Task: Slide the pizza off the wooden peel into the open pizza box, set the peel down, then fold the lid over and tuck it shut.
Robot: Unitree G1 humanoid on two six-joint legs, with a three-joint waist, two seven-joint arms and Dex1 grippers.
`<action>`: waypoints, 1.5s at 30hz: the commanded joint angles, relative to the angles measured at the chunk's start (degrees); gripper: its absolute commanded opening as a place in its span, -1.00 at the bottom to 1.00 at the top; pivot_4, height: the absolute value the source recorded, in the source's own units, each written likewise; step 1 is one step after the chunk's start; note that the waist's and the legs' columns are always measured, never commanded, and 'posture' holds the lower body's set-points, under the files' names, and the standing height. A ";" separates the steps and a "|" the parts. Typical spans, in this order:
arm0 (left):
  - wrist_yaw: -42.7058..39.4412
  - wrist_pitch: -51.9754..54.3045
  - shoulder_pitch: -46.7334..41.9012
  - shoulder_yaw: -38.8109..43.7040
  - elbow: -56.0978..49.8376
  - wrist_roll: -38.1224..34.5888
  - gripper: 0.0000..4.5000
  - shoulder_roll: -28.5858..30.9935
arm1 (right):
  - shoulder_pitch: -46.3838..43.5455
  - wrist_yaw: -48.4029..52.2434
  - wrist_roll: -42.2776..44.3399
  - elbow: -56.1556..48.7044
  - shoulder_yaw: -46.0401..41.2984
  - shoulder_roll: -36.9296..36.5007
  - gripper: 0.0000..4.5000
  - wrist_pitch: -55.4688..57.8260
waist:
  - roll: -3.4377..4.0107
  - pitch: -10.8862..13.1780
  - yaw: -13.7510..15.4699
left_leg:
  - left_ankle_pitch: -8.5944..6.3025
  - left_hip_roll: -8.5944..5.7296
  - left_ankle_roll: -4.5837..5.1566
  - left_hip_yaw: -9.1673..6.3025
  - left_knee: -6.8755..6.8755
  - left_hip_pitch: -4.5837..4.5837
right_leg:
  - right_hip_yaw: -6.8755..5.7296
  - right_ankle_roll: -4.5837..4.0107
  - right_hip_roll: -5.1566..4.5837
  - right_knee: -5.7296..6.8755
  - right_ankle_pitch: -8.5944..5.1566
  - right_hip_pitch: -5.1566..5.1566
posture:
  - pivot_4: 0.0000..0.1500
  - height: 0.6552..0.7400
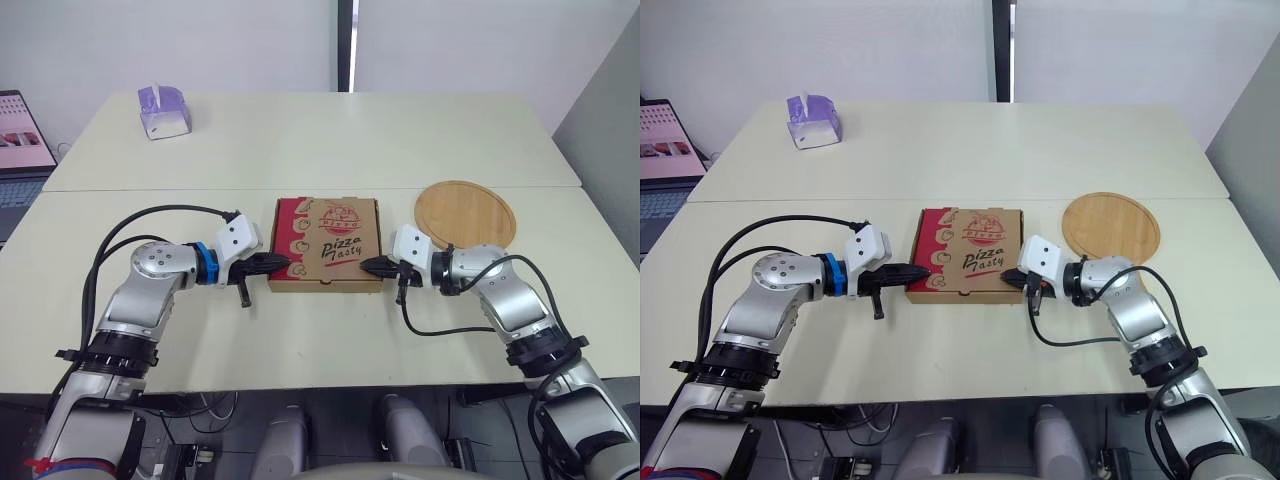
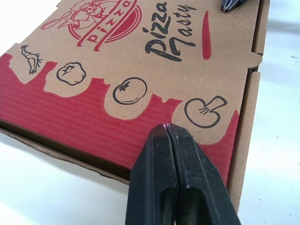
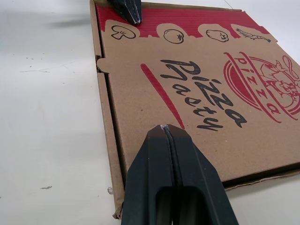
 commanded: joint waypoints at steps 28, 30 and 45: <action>-3.03 4.79 0.15 5.52 -3.79 -7.47 -1.00 1.02 | -2.34 3.10 8.36 -3.40 -5.66 0.63 -0.99 2.13 | -0.01 0.30 0.00 | 0.00 0.02 0.00 -0.01 -0.01 -0.15 | -0.01 0.12 0.00 -0.02 -0.09 -0.14 | 1.00 1.00; -3.49 6.92 -0.52 7.21 -4.91 -9.27 -1.00 2.14 | -3.45 3.62 9.61 -4.36 -7.40 -0.54 -0.99 2.62 | -0.02 0.41 0.01 | 0.00 0.02 0.00 -0.05 -0.01 -0.22 | -0.02 -0.12 0.00 -0.03 0.06 -0.18 | 1.00 1.00; -4.97 13.66 -0.65 21.26 0.94 -13.58 -0.49 18.06 | -0.64 13.63 15.26 -0.13 -25.49 -25.56 -0.28 0.86 | 0.01 0.83 0.01 | -0.01 0.03 0.00 0.00 -0.09 -0.36 | -0.05 0.13 -0.01 -0.11 -0.13 -0.33 | 1.00 1.00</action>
